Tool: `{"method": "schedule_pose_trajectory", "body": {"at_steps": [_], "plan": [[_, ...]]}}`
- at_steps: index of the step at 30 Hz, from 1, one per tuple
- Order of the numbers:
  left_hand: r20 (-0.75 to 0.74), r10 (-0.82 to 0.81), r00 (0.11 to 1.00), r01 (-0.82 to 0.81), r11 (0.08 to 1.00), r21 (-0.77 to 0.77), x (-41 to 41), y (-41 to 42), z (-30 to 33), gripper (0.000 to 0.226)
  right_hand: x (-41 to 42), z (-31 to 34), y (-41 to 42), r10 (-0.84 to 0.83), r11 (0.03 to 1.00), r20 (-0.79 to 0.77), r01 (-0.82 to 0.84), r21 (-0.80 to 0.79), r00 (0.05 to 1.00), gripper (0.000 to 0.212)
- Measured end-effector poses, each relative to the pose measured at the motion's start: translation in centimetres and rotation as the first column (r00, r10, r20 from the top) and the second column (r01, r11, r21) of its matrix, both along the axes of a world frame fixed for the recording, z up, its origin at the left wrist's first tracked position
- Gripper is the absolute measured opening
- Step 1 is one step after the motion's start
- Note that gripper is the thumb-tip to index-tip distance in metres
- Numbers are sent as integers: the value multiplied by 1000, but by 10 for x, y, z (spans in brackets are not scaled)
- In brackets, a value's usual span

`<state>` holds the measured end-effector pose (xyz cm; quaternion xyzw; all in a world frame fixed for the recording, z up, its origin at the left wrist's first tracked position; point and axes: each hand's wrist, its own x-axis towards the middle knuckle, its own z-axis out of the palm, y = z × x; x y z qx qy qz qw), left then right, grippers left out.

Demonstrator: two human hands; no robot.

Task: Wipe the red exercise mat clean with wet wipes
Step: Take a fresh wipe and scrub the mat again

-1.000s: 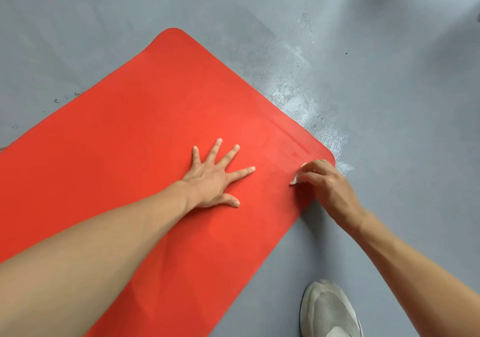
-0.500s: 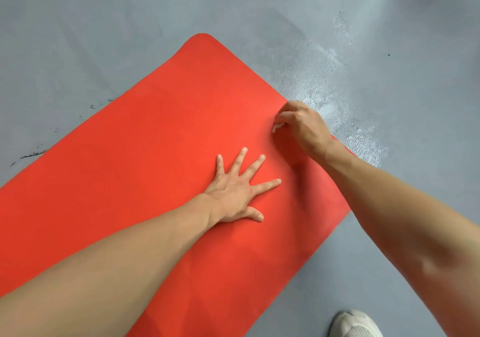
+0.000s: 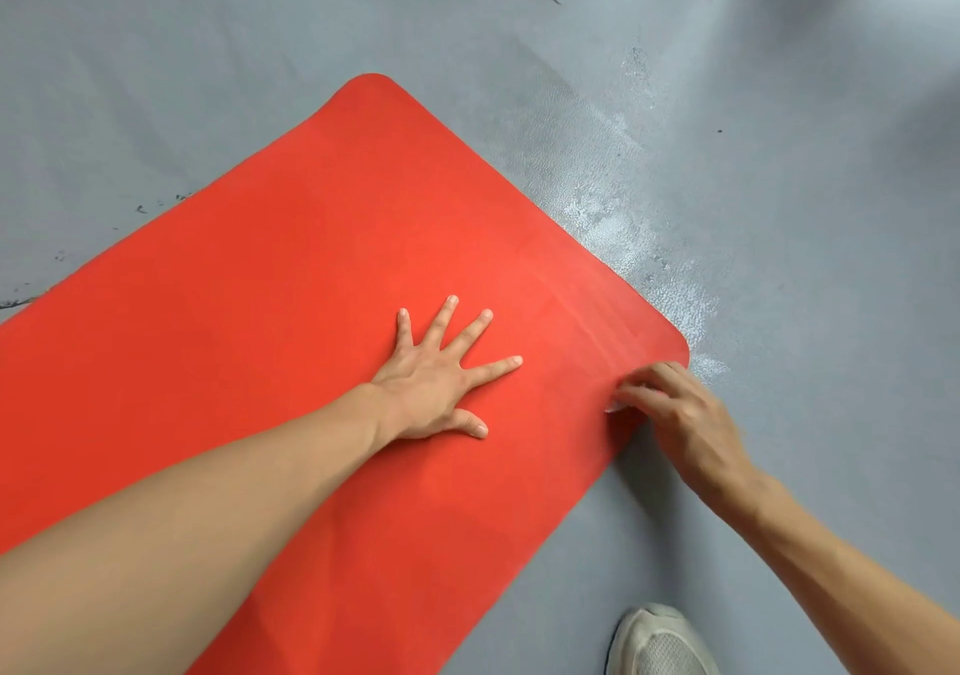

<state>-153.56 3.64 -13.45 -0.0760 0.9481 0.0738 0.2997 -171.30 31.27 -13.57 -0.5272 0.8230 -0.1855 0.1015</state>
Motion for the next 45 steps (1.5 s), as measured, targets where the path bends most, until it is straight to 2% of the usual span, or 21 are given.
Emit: {"method": "schedule_pose_trajectory", "body": {"at_steps": [4, 7, 9, 12, 15, 18, 23, 26, 28, 32, 35, 37, 40, 45], "plan": [[-12, 0, 1000, 0, 1000, -1, 0, 0, 1, 92, 4, -4, -104, 212, 977, 10, -212, 2, 977, 22], [-26, 35, 999, -35, 999, -10, 3, 4, 4, 90, 13, -11, -161, 230, 973, -8, -230, 11, 973, 31], [-34, 64, 997, -65, 997, -33, 10, 11, 5, 86, 15, -11, -149, 197, 980, 17, -197, -19, 980, 36], [-44, 83, 996, -85, 995, -48, 30, 18, 5, 85, 17, -5, -83, 153, 988, 56, -152, -26, 987, 38], [-10, 52, 999, -53, 998, -37, 46, 20, 7, 102, 26, 0, -15, 105, 994, 61, -107, 16, 993, 37], [7, 38, 999, -38, 998, -53, 52, 22, 6, 114, 38, 2, 16, 82, 997, 8, -82, 8, 997, 35], [-28, 48, 998, -49, 998, -37, 53, 22, 4, 117, 57, -8, -54, 146, 989, -8, -146, -2, 989, 20], [-46, 76, 996, -78, 996, -49, 57, 22, 4, 127, 71, -17, -97, 170, 985, 6, -170, -36, 985, 22], [-53, 97, 994, -100, 993, -57, 59, 22, 4, 128, 72, -16, -89, 176, 984, 6, -175, -30, 984, 28], [-46, 190, 981, -192, 980, -56, 70, 29, 3, 118, 69, -5, -21, 240, 970, 18, -241, 42, 971, 45], [-74, 246, 966, -252, 965, -75, 82, 40, -1, 109, 77, 0, 22, 249, 967, 2, -249, 52, 968, 38], [-102, 266, 959, -275, 958, -87, 88, 40, -3, 107, 83, -1, 19, 237, 971, -21, -236, 31, 971, 31], [-129, 248, 960, -261, 960, -99, 90, 38, -5, 113, 99, -7, -33, 255, 967, -16, -255, -21, 967, 19], [-127, 207, 970, -214, 976, -41, 109, 18, -2, 137, 136, -19, -129, 242, 962, 2, -240, -128, 970, 26]]}}
